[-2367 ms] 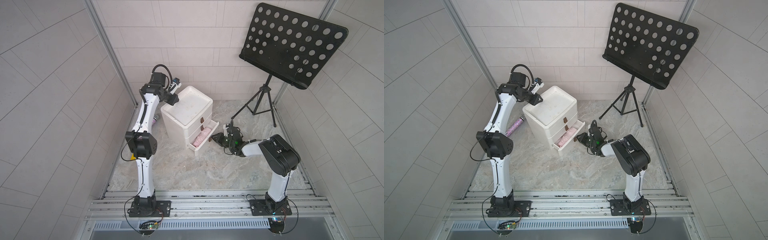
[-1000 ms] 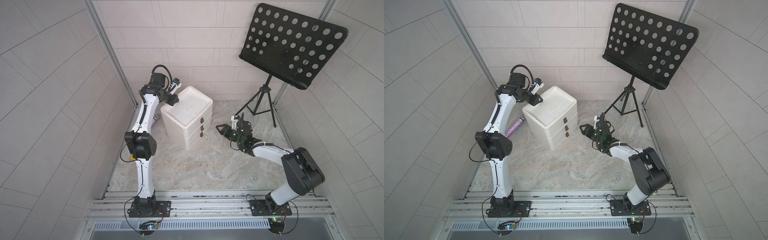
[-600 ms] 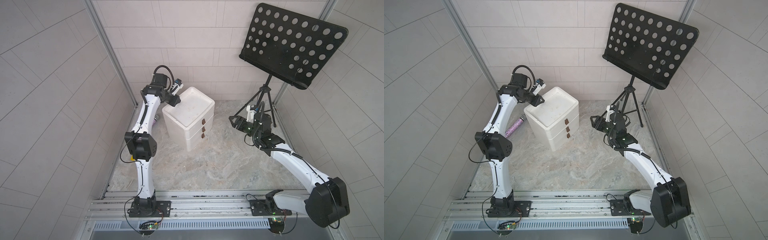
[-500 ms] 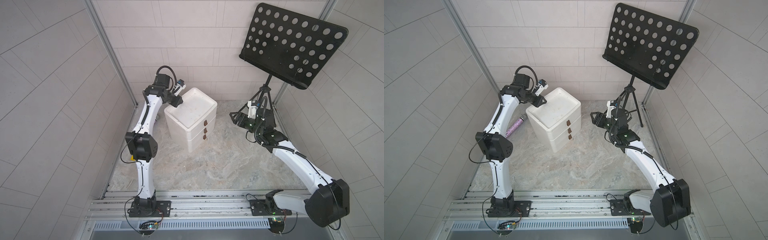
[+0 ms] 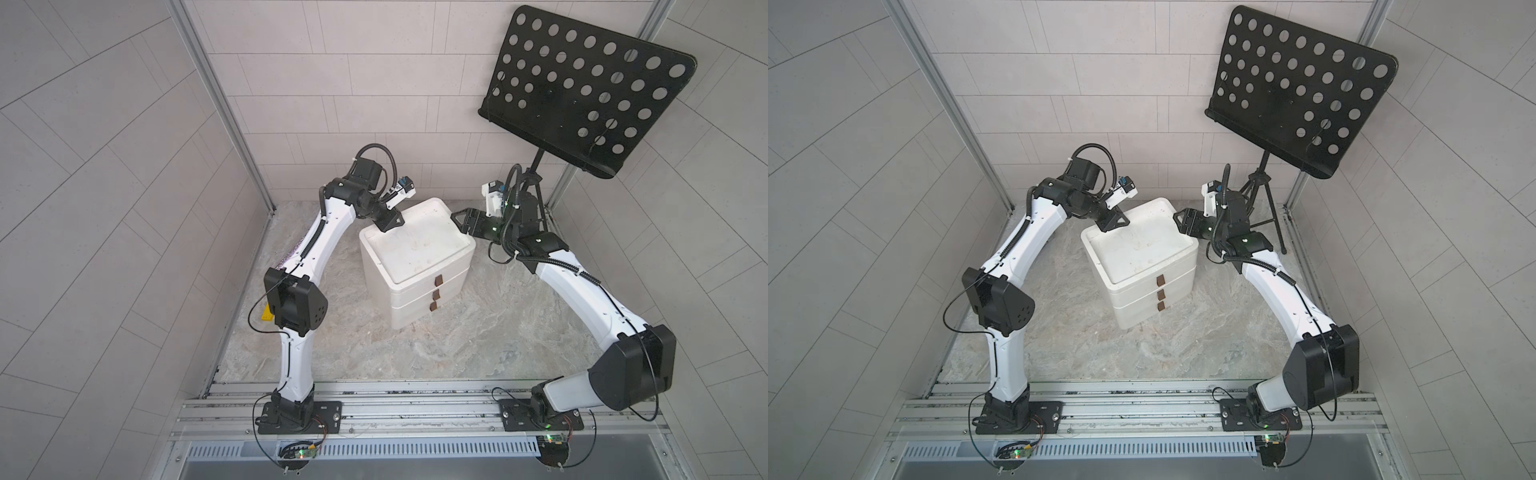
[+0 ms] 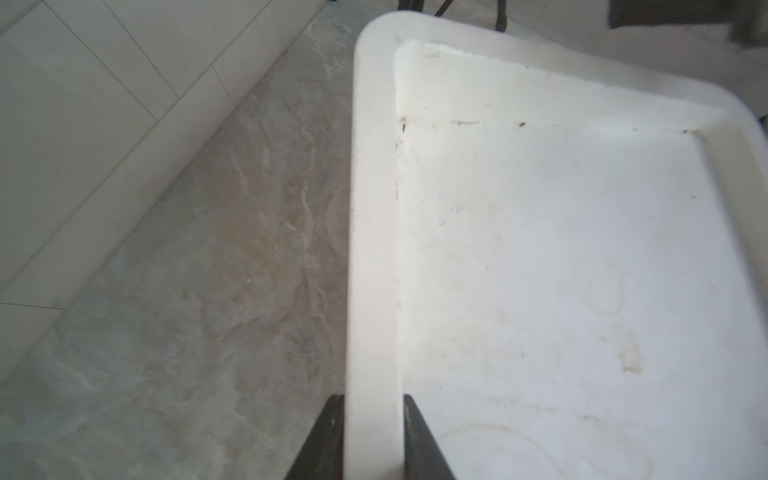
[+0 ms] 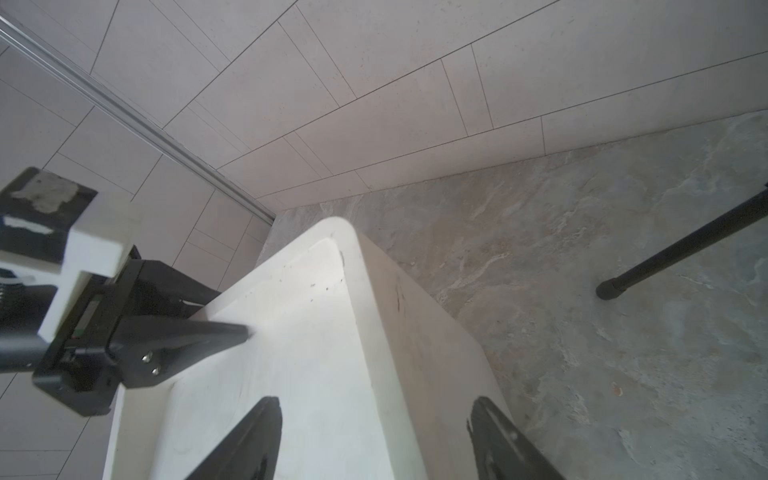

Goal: Place the umbrella in the drawer by color
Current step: Move the storage box to the center of the board.

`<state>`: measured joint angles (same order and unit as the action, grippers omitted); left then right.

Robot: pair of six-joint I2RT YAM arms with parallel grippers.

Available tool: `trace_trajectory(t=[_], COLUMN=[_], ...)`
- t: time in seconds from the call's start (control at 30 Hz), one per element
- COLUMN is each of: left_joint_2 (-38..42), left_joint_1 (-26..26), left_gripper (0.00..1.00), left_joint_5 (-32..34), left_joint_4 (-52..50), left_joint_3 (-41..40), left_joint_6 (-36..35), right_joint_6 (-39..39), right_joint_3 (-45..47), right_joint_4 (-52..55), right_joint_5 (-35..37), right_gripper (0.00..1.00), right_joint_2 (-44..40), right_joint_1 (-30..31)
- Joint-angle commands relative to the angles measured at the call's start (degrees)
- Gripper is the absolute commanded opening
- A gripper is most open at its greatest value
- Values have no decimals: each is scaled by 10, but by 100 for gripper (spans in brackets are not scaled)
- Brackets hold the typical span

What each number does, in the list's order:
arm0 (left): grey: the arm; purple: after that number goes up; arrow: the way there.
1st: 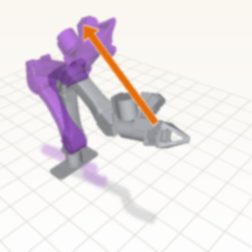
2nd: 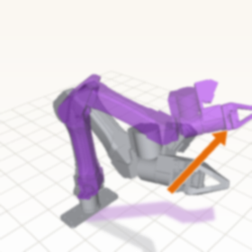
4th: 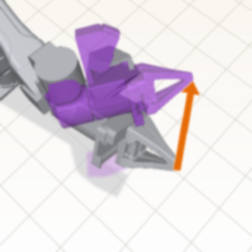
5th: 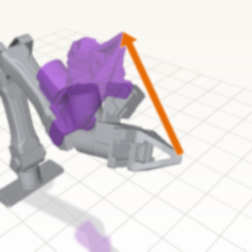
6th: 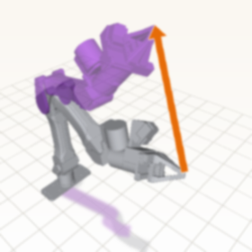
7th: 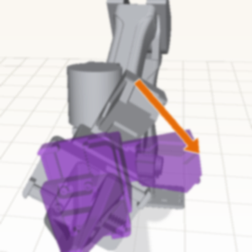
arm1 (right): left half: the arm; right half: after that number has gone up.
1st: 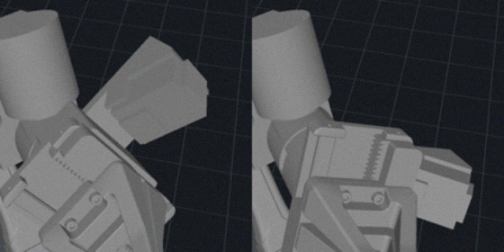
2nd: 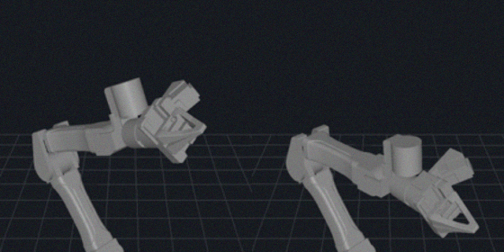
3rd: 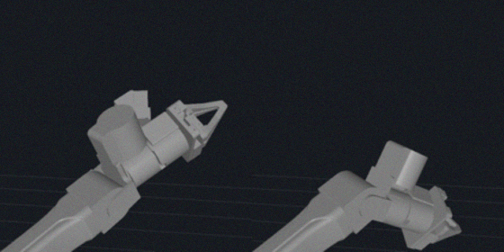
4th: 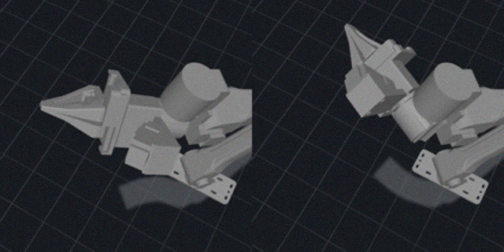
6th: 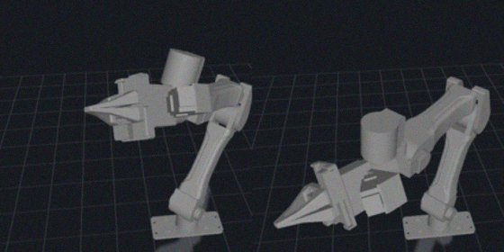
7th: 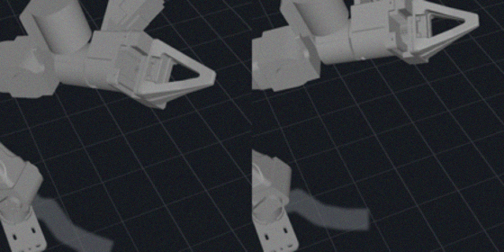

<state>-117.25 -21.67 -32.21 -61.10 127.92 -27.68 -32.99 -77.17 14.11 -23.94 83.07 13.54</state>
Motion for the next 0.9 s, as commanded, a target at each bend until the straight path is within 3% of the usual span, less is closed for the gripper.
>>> trace_trajectory(t=[0.0, 0.07, 0.27, 0.47, 0.87], left_joint_2=[15, 15, 15, 71, 213], left_joint_1=[-5, -1, 31, 65, 83], left_gripper=[57, 74, 99, 100, 100], left_joint_5=[-18, 0, 73, 119, 59], left_joint_4=[-86, -87, -114, -142, -180], left_joint_3=[-8, 11, 108, 105, -107], left_joint_6=[18, 40, 127, 168, 218], right_joint_6=[20, 20, 24, 33, 37], right_joint_3=[-25, -28, 0, 22, 71], right_joint_4=[28, 31, 25, 34, 41], right_joint_5=[-6, -11, -26, -30, -39], right_gripper=[75, 75, 75, 75, 75], right_joint_2=[5, 7, -14, -37, -83], right_joint_1=[-8, -8, -8, -8, -8])
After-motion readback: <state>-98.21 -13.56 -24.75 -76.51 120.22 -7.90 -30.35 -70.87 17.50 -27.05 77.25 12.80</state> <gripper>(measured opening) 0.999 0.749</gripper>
